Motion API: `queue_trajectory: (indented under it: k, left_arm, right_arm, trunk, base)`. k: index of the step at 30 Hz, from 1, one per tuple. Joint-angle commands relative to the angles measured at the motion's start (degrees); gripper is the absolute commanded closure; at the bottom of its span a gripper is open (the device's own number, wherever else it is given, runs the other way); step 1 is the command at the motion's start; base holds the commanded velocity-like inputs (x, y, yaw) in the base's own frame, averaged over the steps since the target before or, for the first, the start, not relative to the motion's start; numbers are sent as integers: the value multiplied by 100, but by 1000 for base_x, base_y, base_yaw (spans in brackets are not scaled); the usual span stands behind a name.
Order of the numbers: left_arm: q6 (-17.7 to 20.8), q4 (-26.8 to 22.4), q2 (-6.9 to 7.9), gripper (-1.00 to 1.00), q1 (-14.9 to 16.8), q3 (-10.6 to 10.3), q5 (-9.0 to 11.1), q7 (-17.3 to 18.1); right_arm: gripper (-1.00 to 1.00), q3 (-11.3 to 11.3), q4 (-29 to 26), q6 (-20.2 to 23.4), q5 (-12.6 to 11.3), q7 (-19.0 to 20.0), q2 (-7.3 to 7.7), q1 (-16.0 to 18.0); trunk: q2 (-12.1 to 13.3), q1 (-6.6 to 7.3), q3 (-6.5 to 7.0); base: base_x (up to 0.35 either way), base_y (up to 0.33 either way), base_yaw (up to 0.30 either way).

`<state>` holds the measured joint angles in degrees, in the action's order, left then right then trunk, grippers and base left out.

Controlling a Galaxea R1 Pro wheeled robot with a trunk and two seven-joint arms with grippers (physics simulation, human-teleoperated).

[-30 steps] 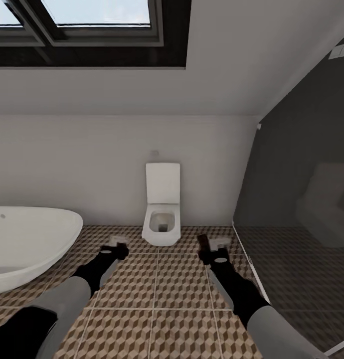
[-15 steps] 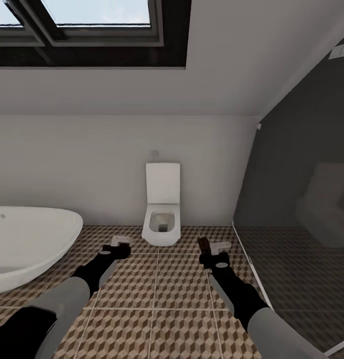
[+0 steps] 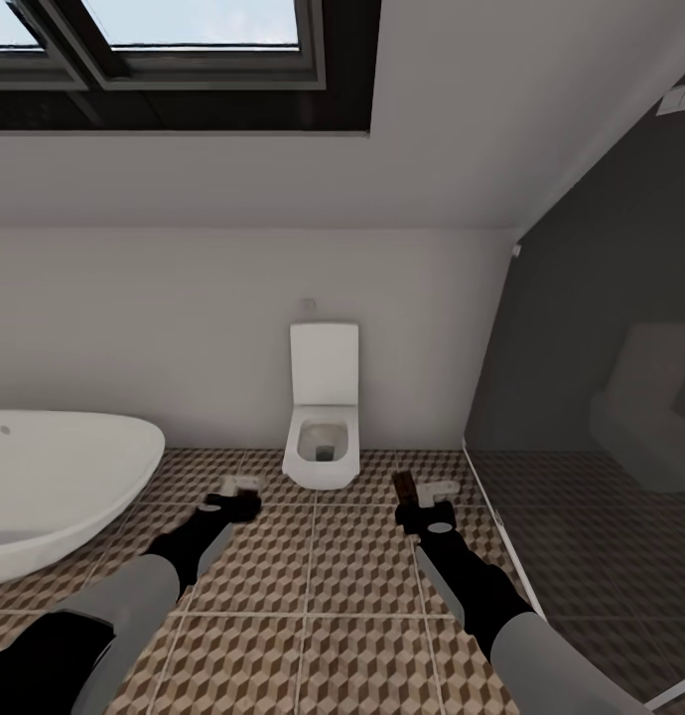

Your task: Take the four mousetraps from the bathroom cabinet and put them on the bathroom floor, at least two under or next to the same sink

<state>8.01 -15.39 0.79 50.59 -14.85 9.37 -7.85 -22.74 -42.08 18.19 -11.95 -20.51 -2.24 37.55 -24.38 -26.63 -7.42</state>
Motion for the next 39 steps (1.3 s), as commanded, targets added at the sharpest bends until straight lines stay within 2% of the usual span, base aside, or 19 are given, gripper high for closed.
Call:
queue_trajectory:
  k: [1,31,34,39]
  left_arm:
    - [35,-2,-10,100,2,-53,47,-52]
    - [31,134,-196,100,-5,-62,47,-50]
    - [30,140,-216,100,-5,-62,47,-50]
    - [34,146,-234,100,-5,-61,47,-50]
  right_arm:
    - [100,-29,-4,17,-73,-53,4,7]
    - [100,-19,69,10,-73,-9,1,7]
    - [100,-13,68,36,-230,88,6,7]
    - [100,-11,68,61,-691,159,31,7]
  trunk:
    - [-55,-26,-36]
    - [-1258,-685,-843]
    - [-1378,-750,-925]
    - [-1579,-860,-1061]
  base:
    - [0,0,0]
    - [0,0,0]
    - [0,0,0]
    - [0,0,0]
